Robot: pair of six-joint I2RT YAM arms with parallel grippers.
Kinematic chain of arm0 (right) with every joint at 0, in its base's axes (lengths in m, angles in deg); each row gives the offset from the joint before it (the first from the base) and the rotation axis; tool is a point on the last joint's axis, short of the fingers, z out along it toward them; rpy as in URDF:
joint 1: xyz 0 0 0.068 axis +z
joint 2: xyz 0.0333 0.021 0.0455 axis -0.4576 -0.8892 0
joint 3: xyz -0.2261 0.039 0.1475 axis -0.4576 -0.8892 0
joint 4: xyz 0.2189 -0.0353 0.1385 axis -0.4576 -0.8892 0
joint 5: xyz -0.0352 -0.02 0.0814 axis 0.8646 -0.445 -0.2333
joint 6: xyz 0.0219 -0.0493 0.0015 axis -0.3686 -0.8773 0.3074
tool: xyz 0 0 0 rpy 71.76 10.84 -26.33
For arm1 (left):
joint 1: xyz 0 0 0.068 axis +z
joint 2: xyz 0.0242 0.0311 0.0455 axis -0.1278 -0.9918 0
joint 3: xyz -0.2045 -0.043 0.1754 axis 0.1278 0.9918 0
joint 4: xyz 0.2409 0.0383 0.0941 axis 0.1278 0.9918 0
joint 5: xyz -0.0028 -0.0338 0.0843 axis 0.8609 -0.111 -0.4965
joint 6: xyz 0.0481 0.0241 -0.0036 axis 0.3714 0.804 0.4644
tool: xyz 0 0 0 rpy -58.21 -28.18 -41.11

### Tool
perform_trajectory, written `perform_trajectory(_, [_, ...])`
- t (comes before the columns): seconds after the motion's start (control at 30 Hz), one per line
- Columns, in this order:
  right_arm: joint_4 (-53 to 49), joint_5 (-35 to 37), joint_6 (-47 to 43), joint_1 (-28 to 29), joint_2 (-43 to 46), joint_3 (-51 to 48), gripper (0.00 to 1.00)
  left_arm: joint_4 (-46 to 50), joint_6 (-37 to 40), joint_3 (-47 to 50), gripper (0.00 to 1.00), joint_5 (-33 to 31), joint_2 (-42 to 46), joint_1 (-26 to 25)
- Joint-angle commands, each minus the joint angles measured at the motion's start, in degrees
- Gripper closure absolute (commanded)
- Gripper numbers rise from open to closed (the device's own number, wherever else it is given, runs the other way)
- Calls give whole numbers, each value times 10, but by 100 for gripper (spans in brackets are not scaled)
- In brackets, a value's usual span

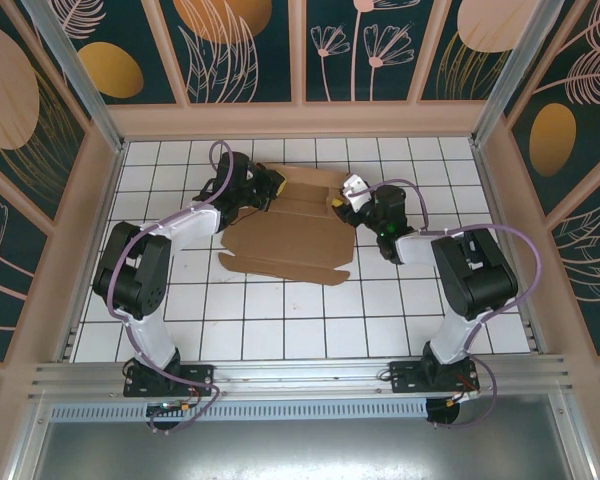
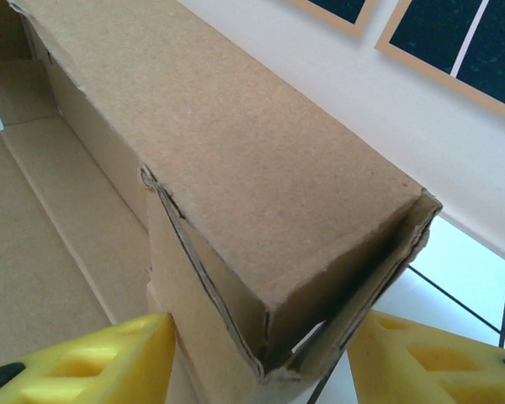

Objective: Fold the paper box

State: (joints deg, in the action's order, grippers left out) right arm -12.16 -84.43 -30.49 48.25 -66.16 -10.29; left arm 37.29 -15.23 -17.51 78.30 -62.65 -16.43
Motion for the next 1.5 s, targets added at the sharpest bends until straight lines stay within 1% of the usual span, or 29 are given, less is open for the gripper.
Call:
perform_trajectory(0.0, [26, 24, 18, 6, -18, 18, 43, 16, -4, 15, 100, 24, 10, -3])
perform_trajectory(0.13, [-9, 44, 11, 10, -34, 45, 46, 13, -7, 20, 100, 25, 12, -3])
perform_trajectory(0.2, [-26, 56, 5, 13, -42, 55, 50, 13, -8, 20, 100, 26, 12, -3])
perform_trajectory(0.27, [-39, 67, 3, 13, -47, 63, 58, 13, -9, 20, 100, 26, 12, -3])
perform_trajectory(0.33, [-45, 74, 6, 14, -49, 68, 68, 12, -13, 22, 100, 27, 12, -3])
perform_trajectory(0.4, [-48, 86, 8, 16, -52, 72, 74, 8, -16, 24, 100, 29, 13, -3])
perform_trajectory(0.43, [-48, 96, 9, 17, -54, 74, 75, 7, -18, 23, 100, 30, 13, -3])
perform_trajectory(0.5, [-50, 108, 10, 20, -58, 78, 75, 6, -19, 21, 100, 31, 14, -3])
perform_trajectory(0.6, [-47, 147, 9, 35, -66, 84, 76, 10, -24, 21, 100, 27, 19, -3])
perform_trajectory(0.67, [-47, 186, 6, 50, -72, 89, 75, 15, -26, 21, 100, 23, 22, -3])
perform_trajectory(0.8, [-70, 292, 25, 69, -94, 117, 72, 27, -31, 17, 100, 18, 25, -3])
perform_trajectory(0.93, [-88, 349, 50, 75, -108, 137, 74, 31, -37, 18, 100, 14, 27, -3])
perform_trajectory(1.07, [-141, 403, 78, 84, -128, 180, 77, 35, -43, 19, 100, 12, 29, -3])
perform_trajectory(1.13, [-150, 436, 74, 97, -142, 195, 77, 35, -44, 17, 100, 11, 29, -3])
perform_trajectory(1.17, [-142, 459, 64, 100, -149, 198, 77, 36, -44, 15, 100, 11, 29, -3])
perform_trajectory(1.23, [-117, 512, 43, 123, -165, 201, 77, 39, -46, 13, 100, 13, 26, -3])
perform_trajectory(1.27, [-113, 526, 42, 128, -171, 203, 77, 39, -47, 13, 100, 14, 25, -3])
perform_trajectory(1.33, [-133, 540, 61, 132, -180, 217, 78, 38, -49, 12, 100, 17, 21, -4])
perform_trajectory(1.47, [-164, 527, 117, 129, -175, 222, 78, 42, -49, 12, 100, 16, 20, -3])
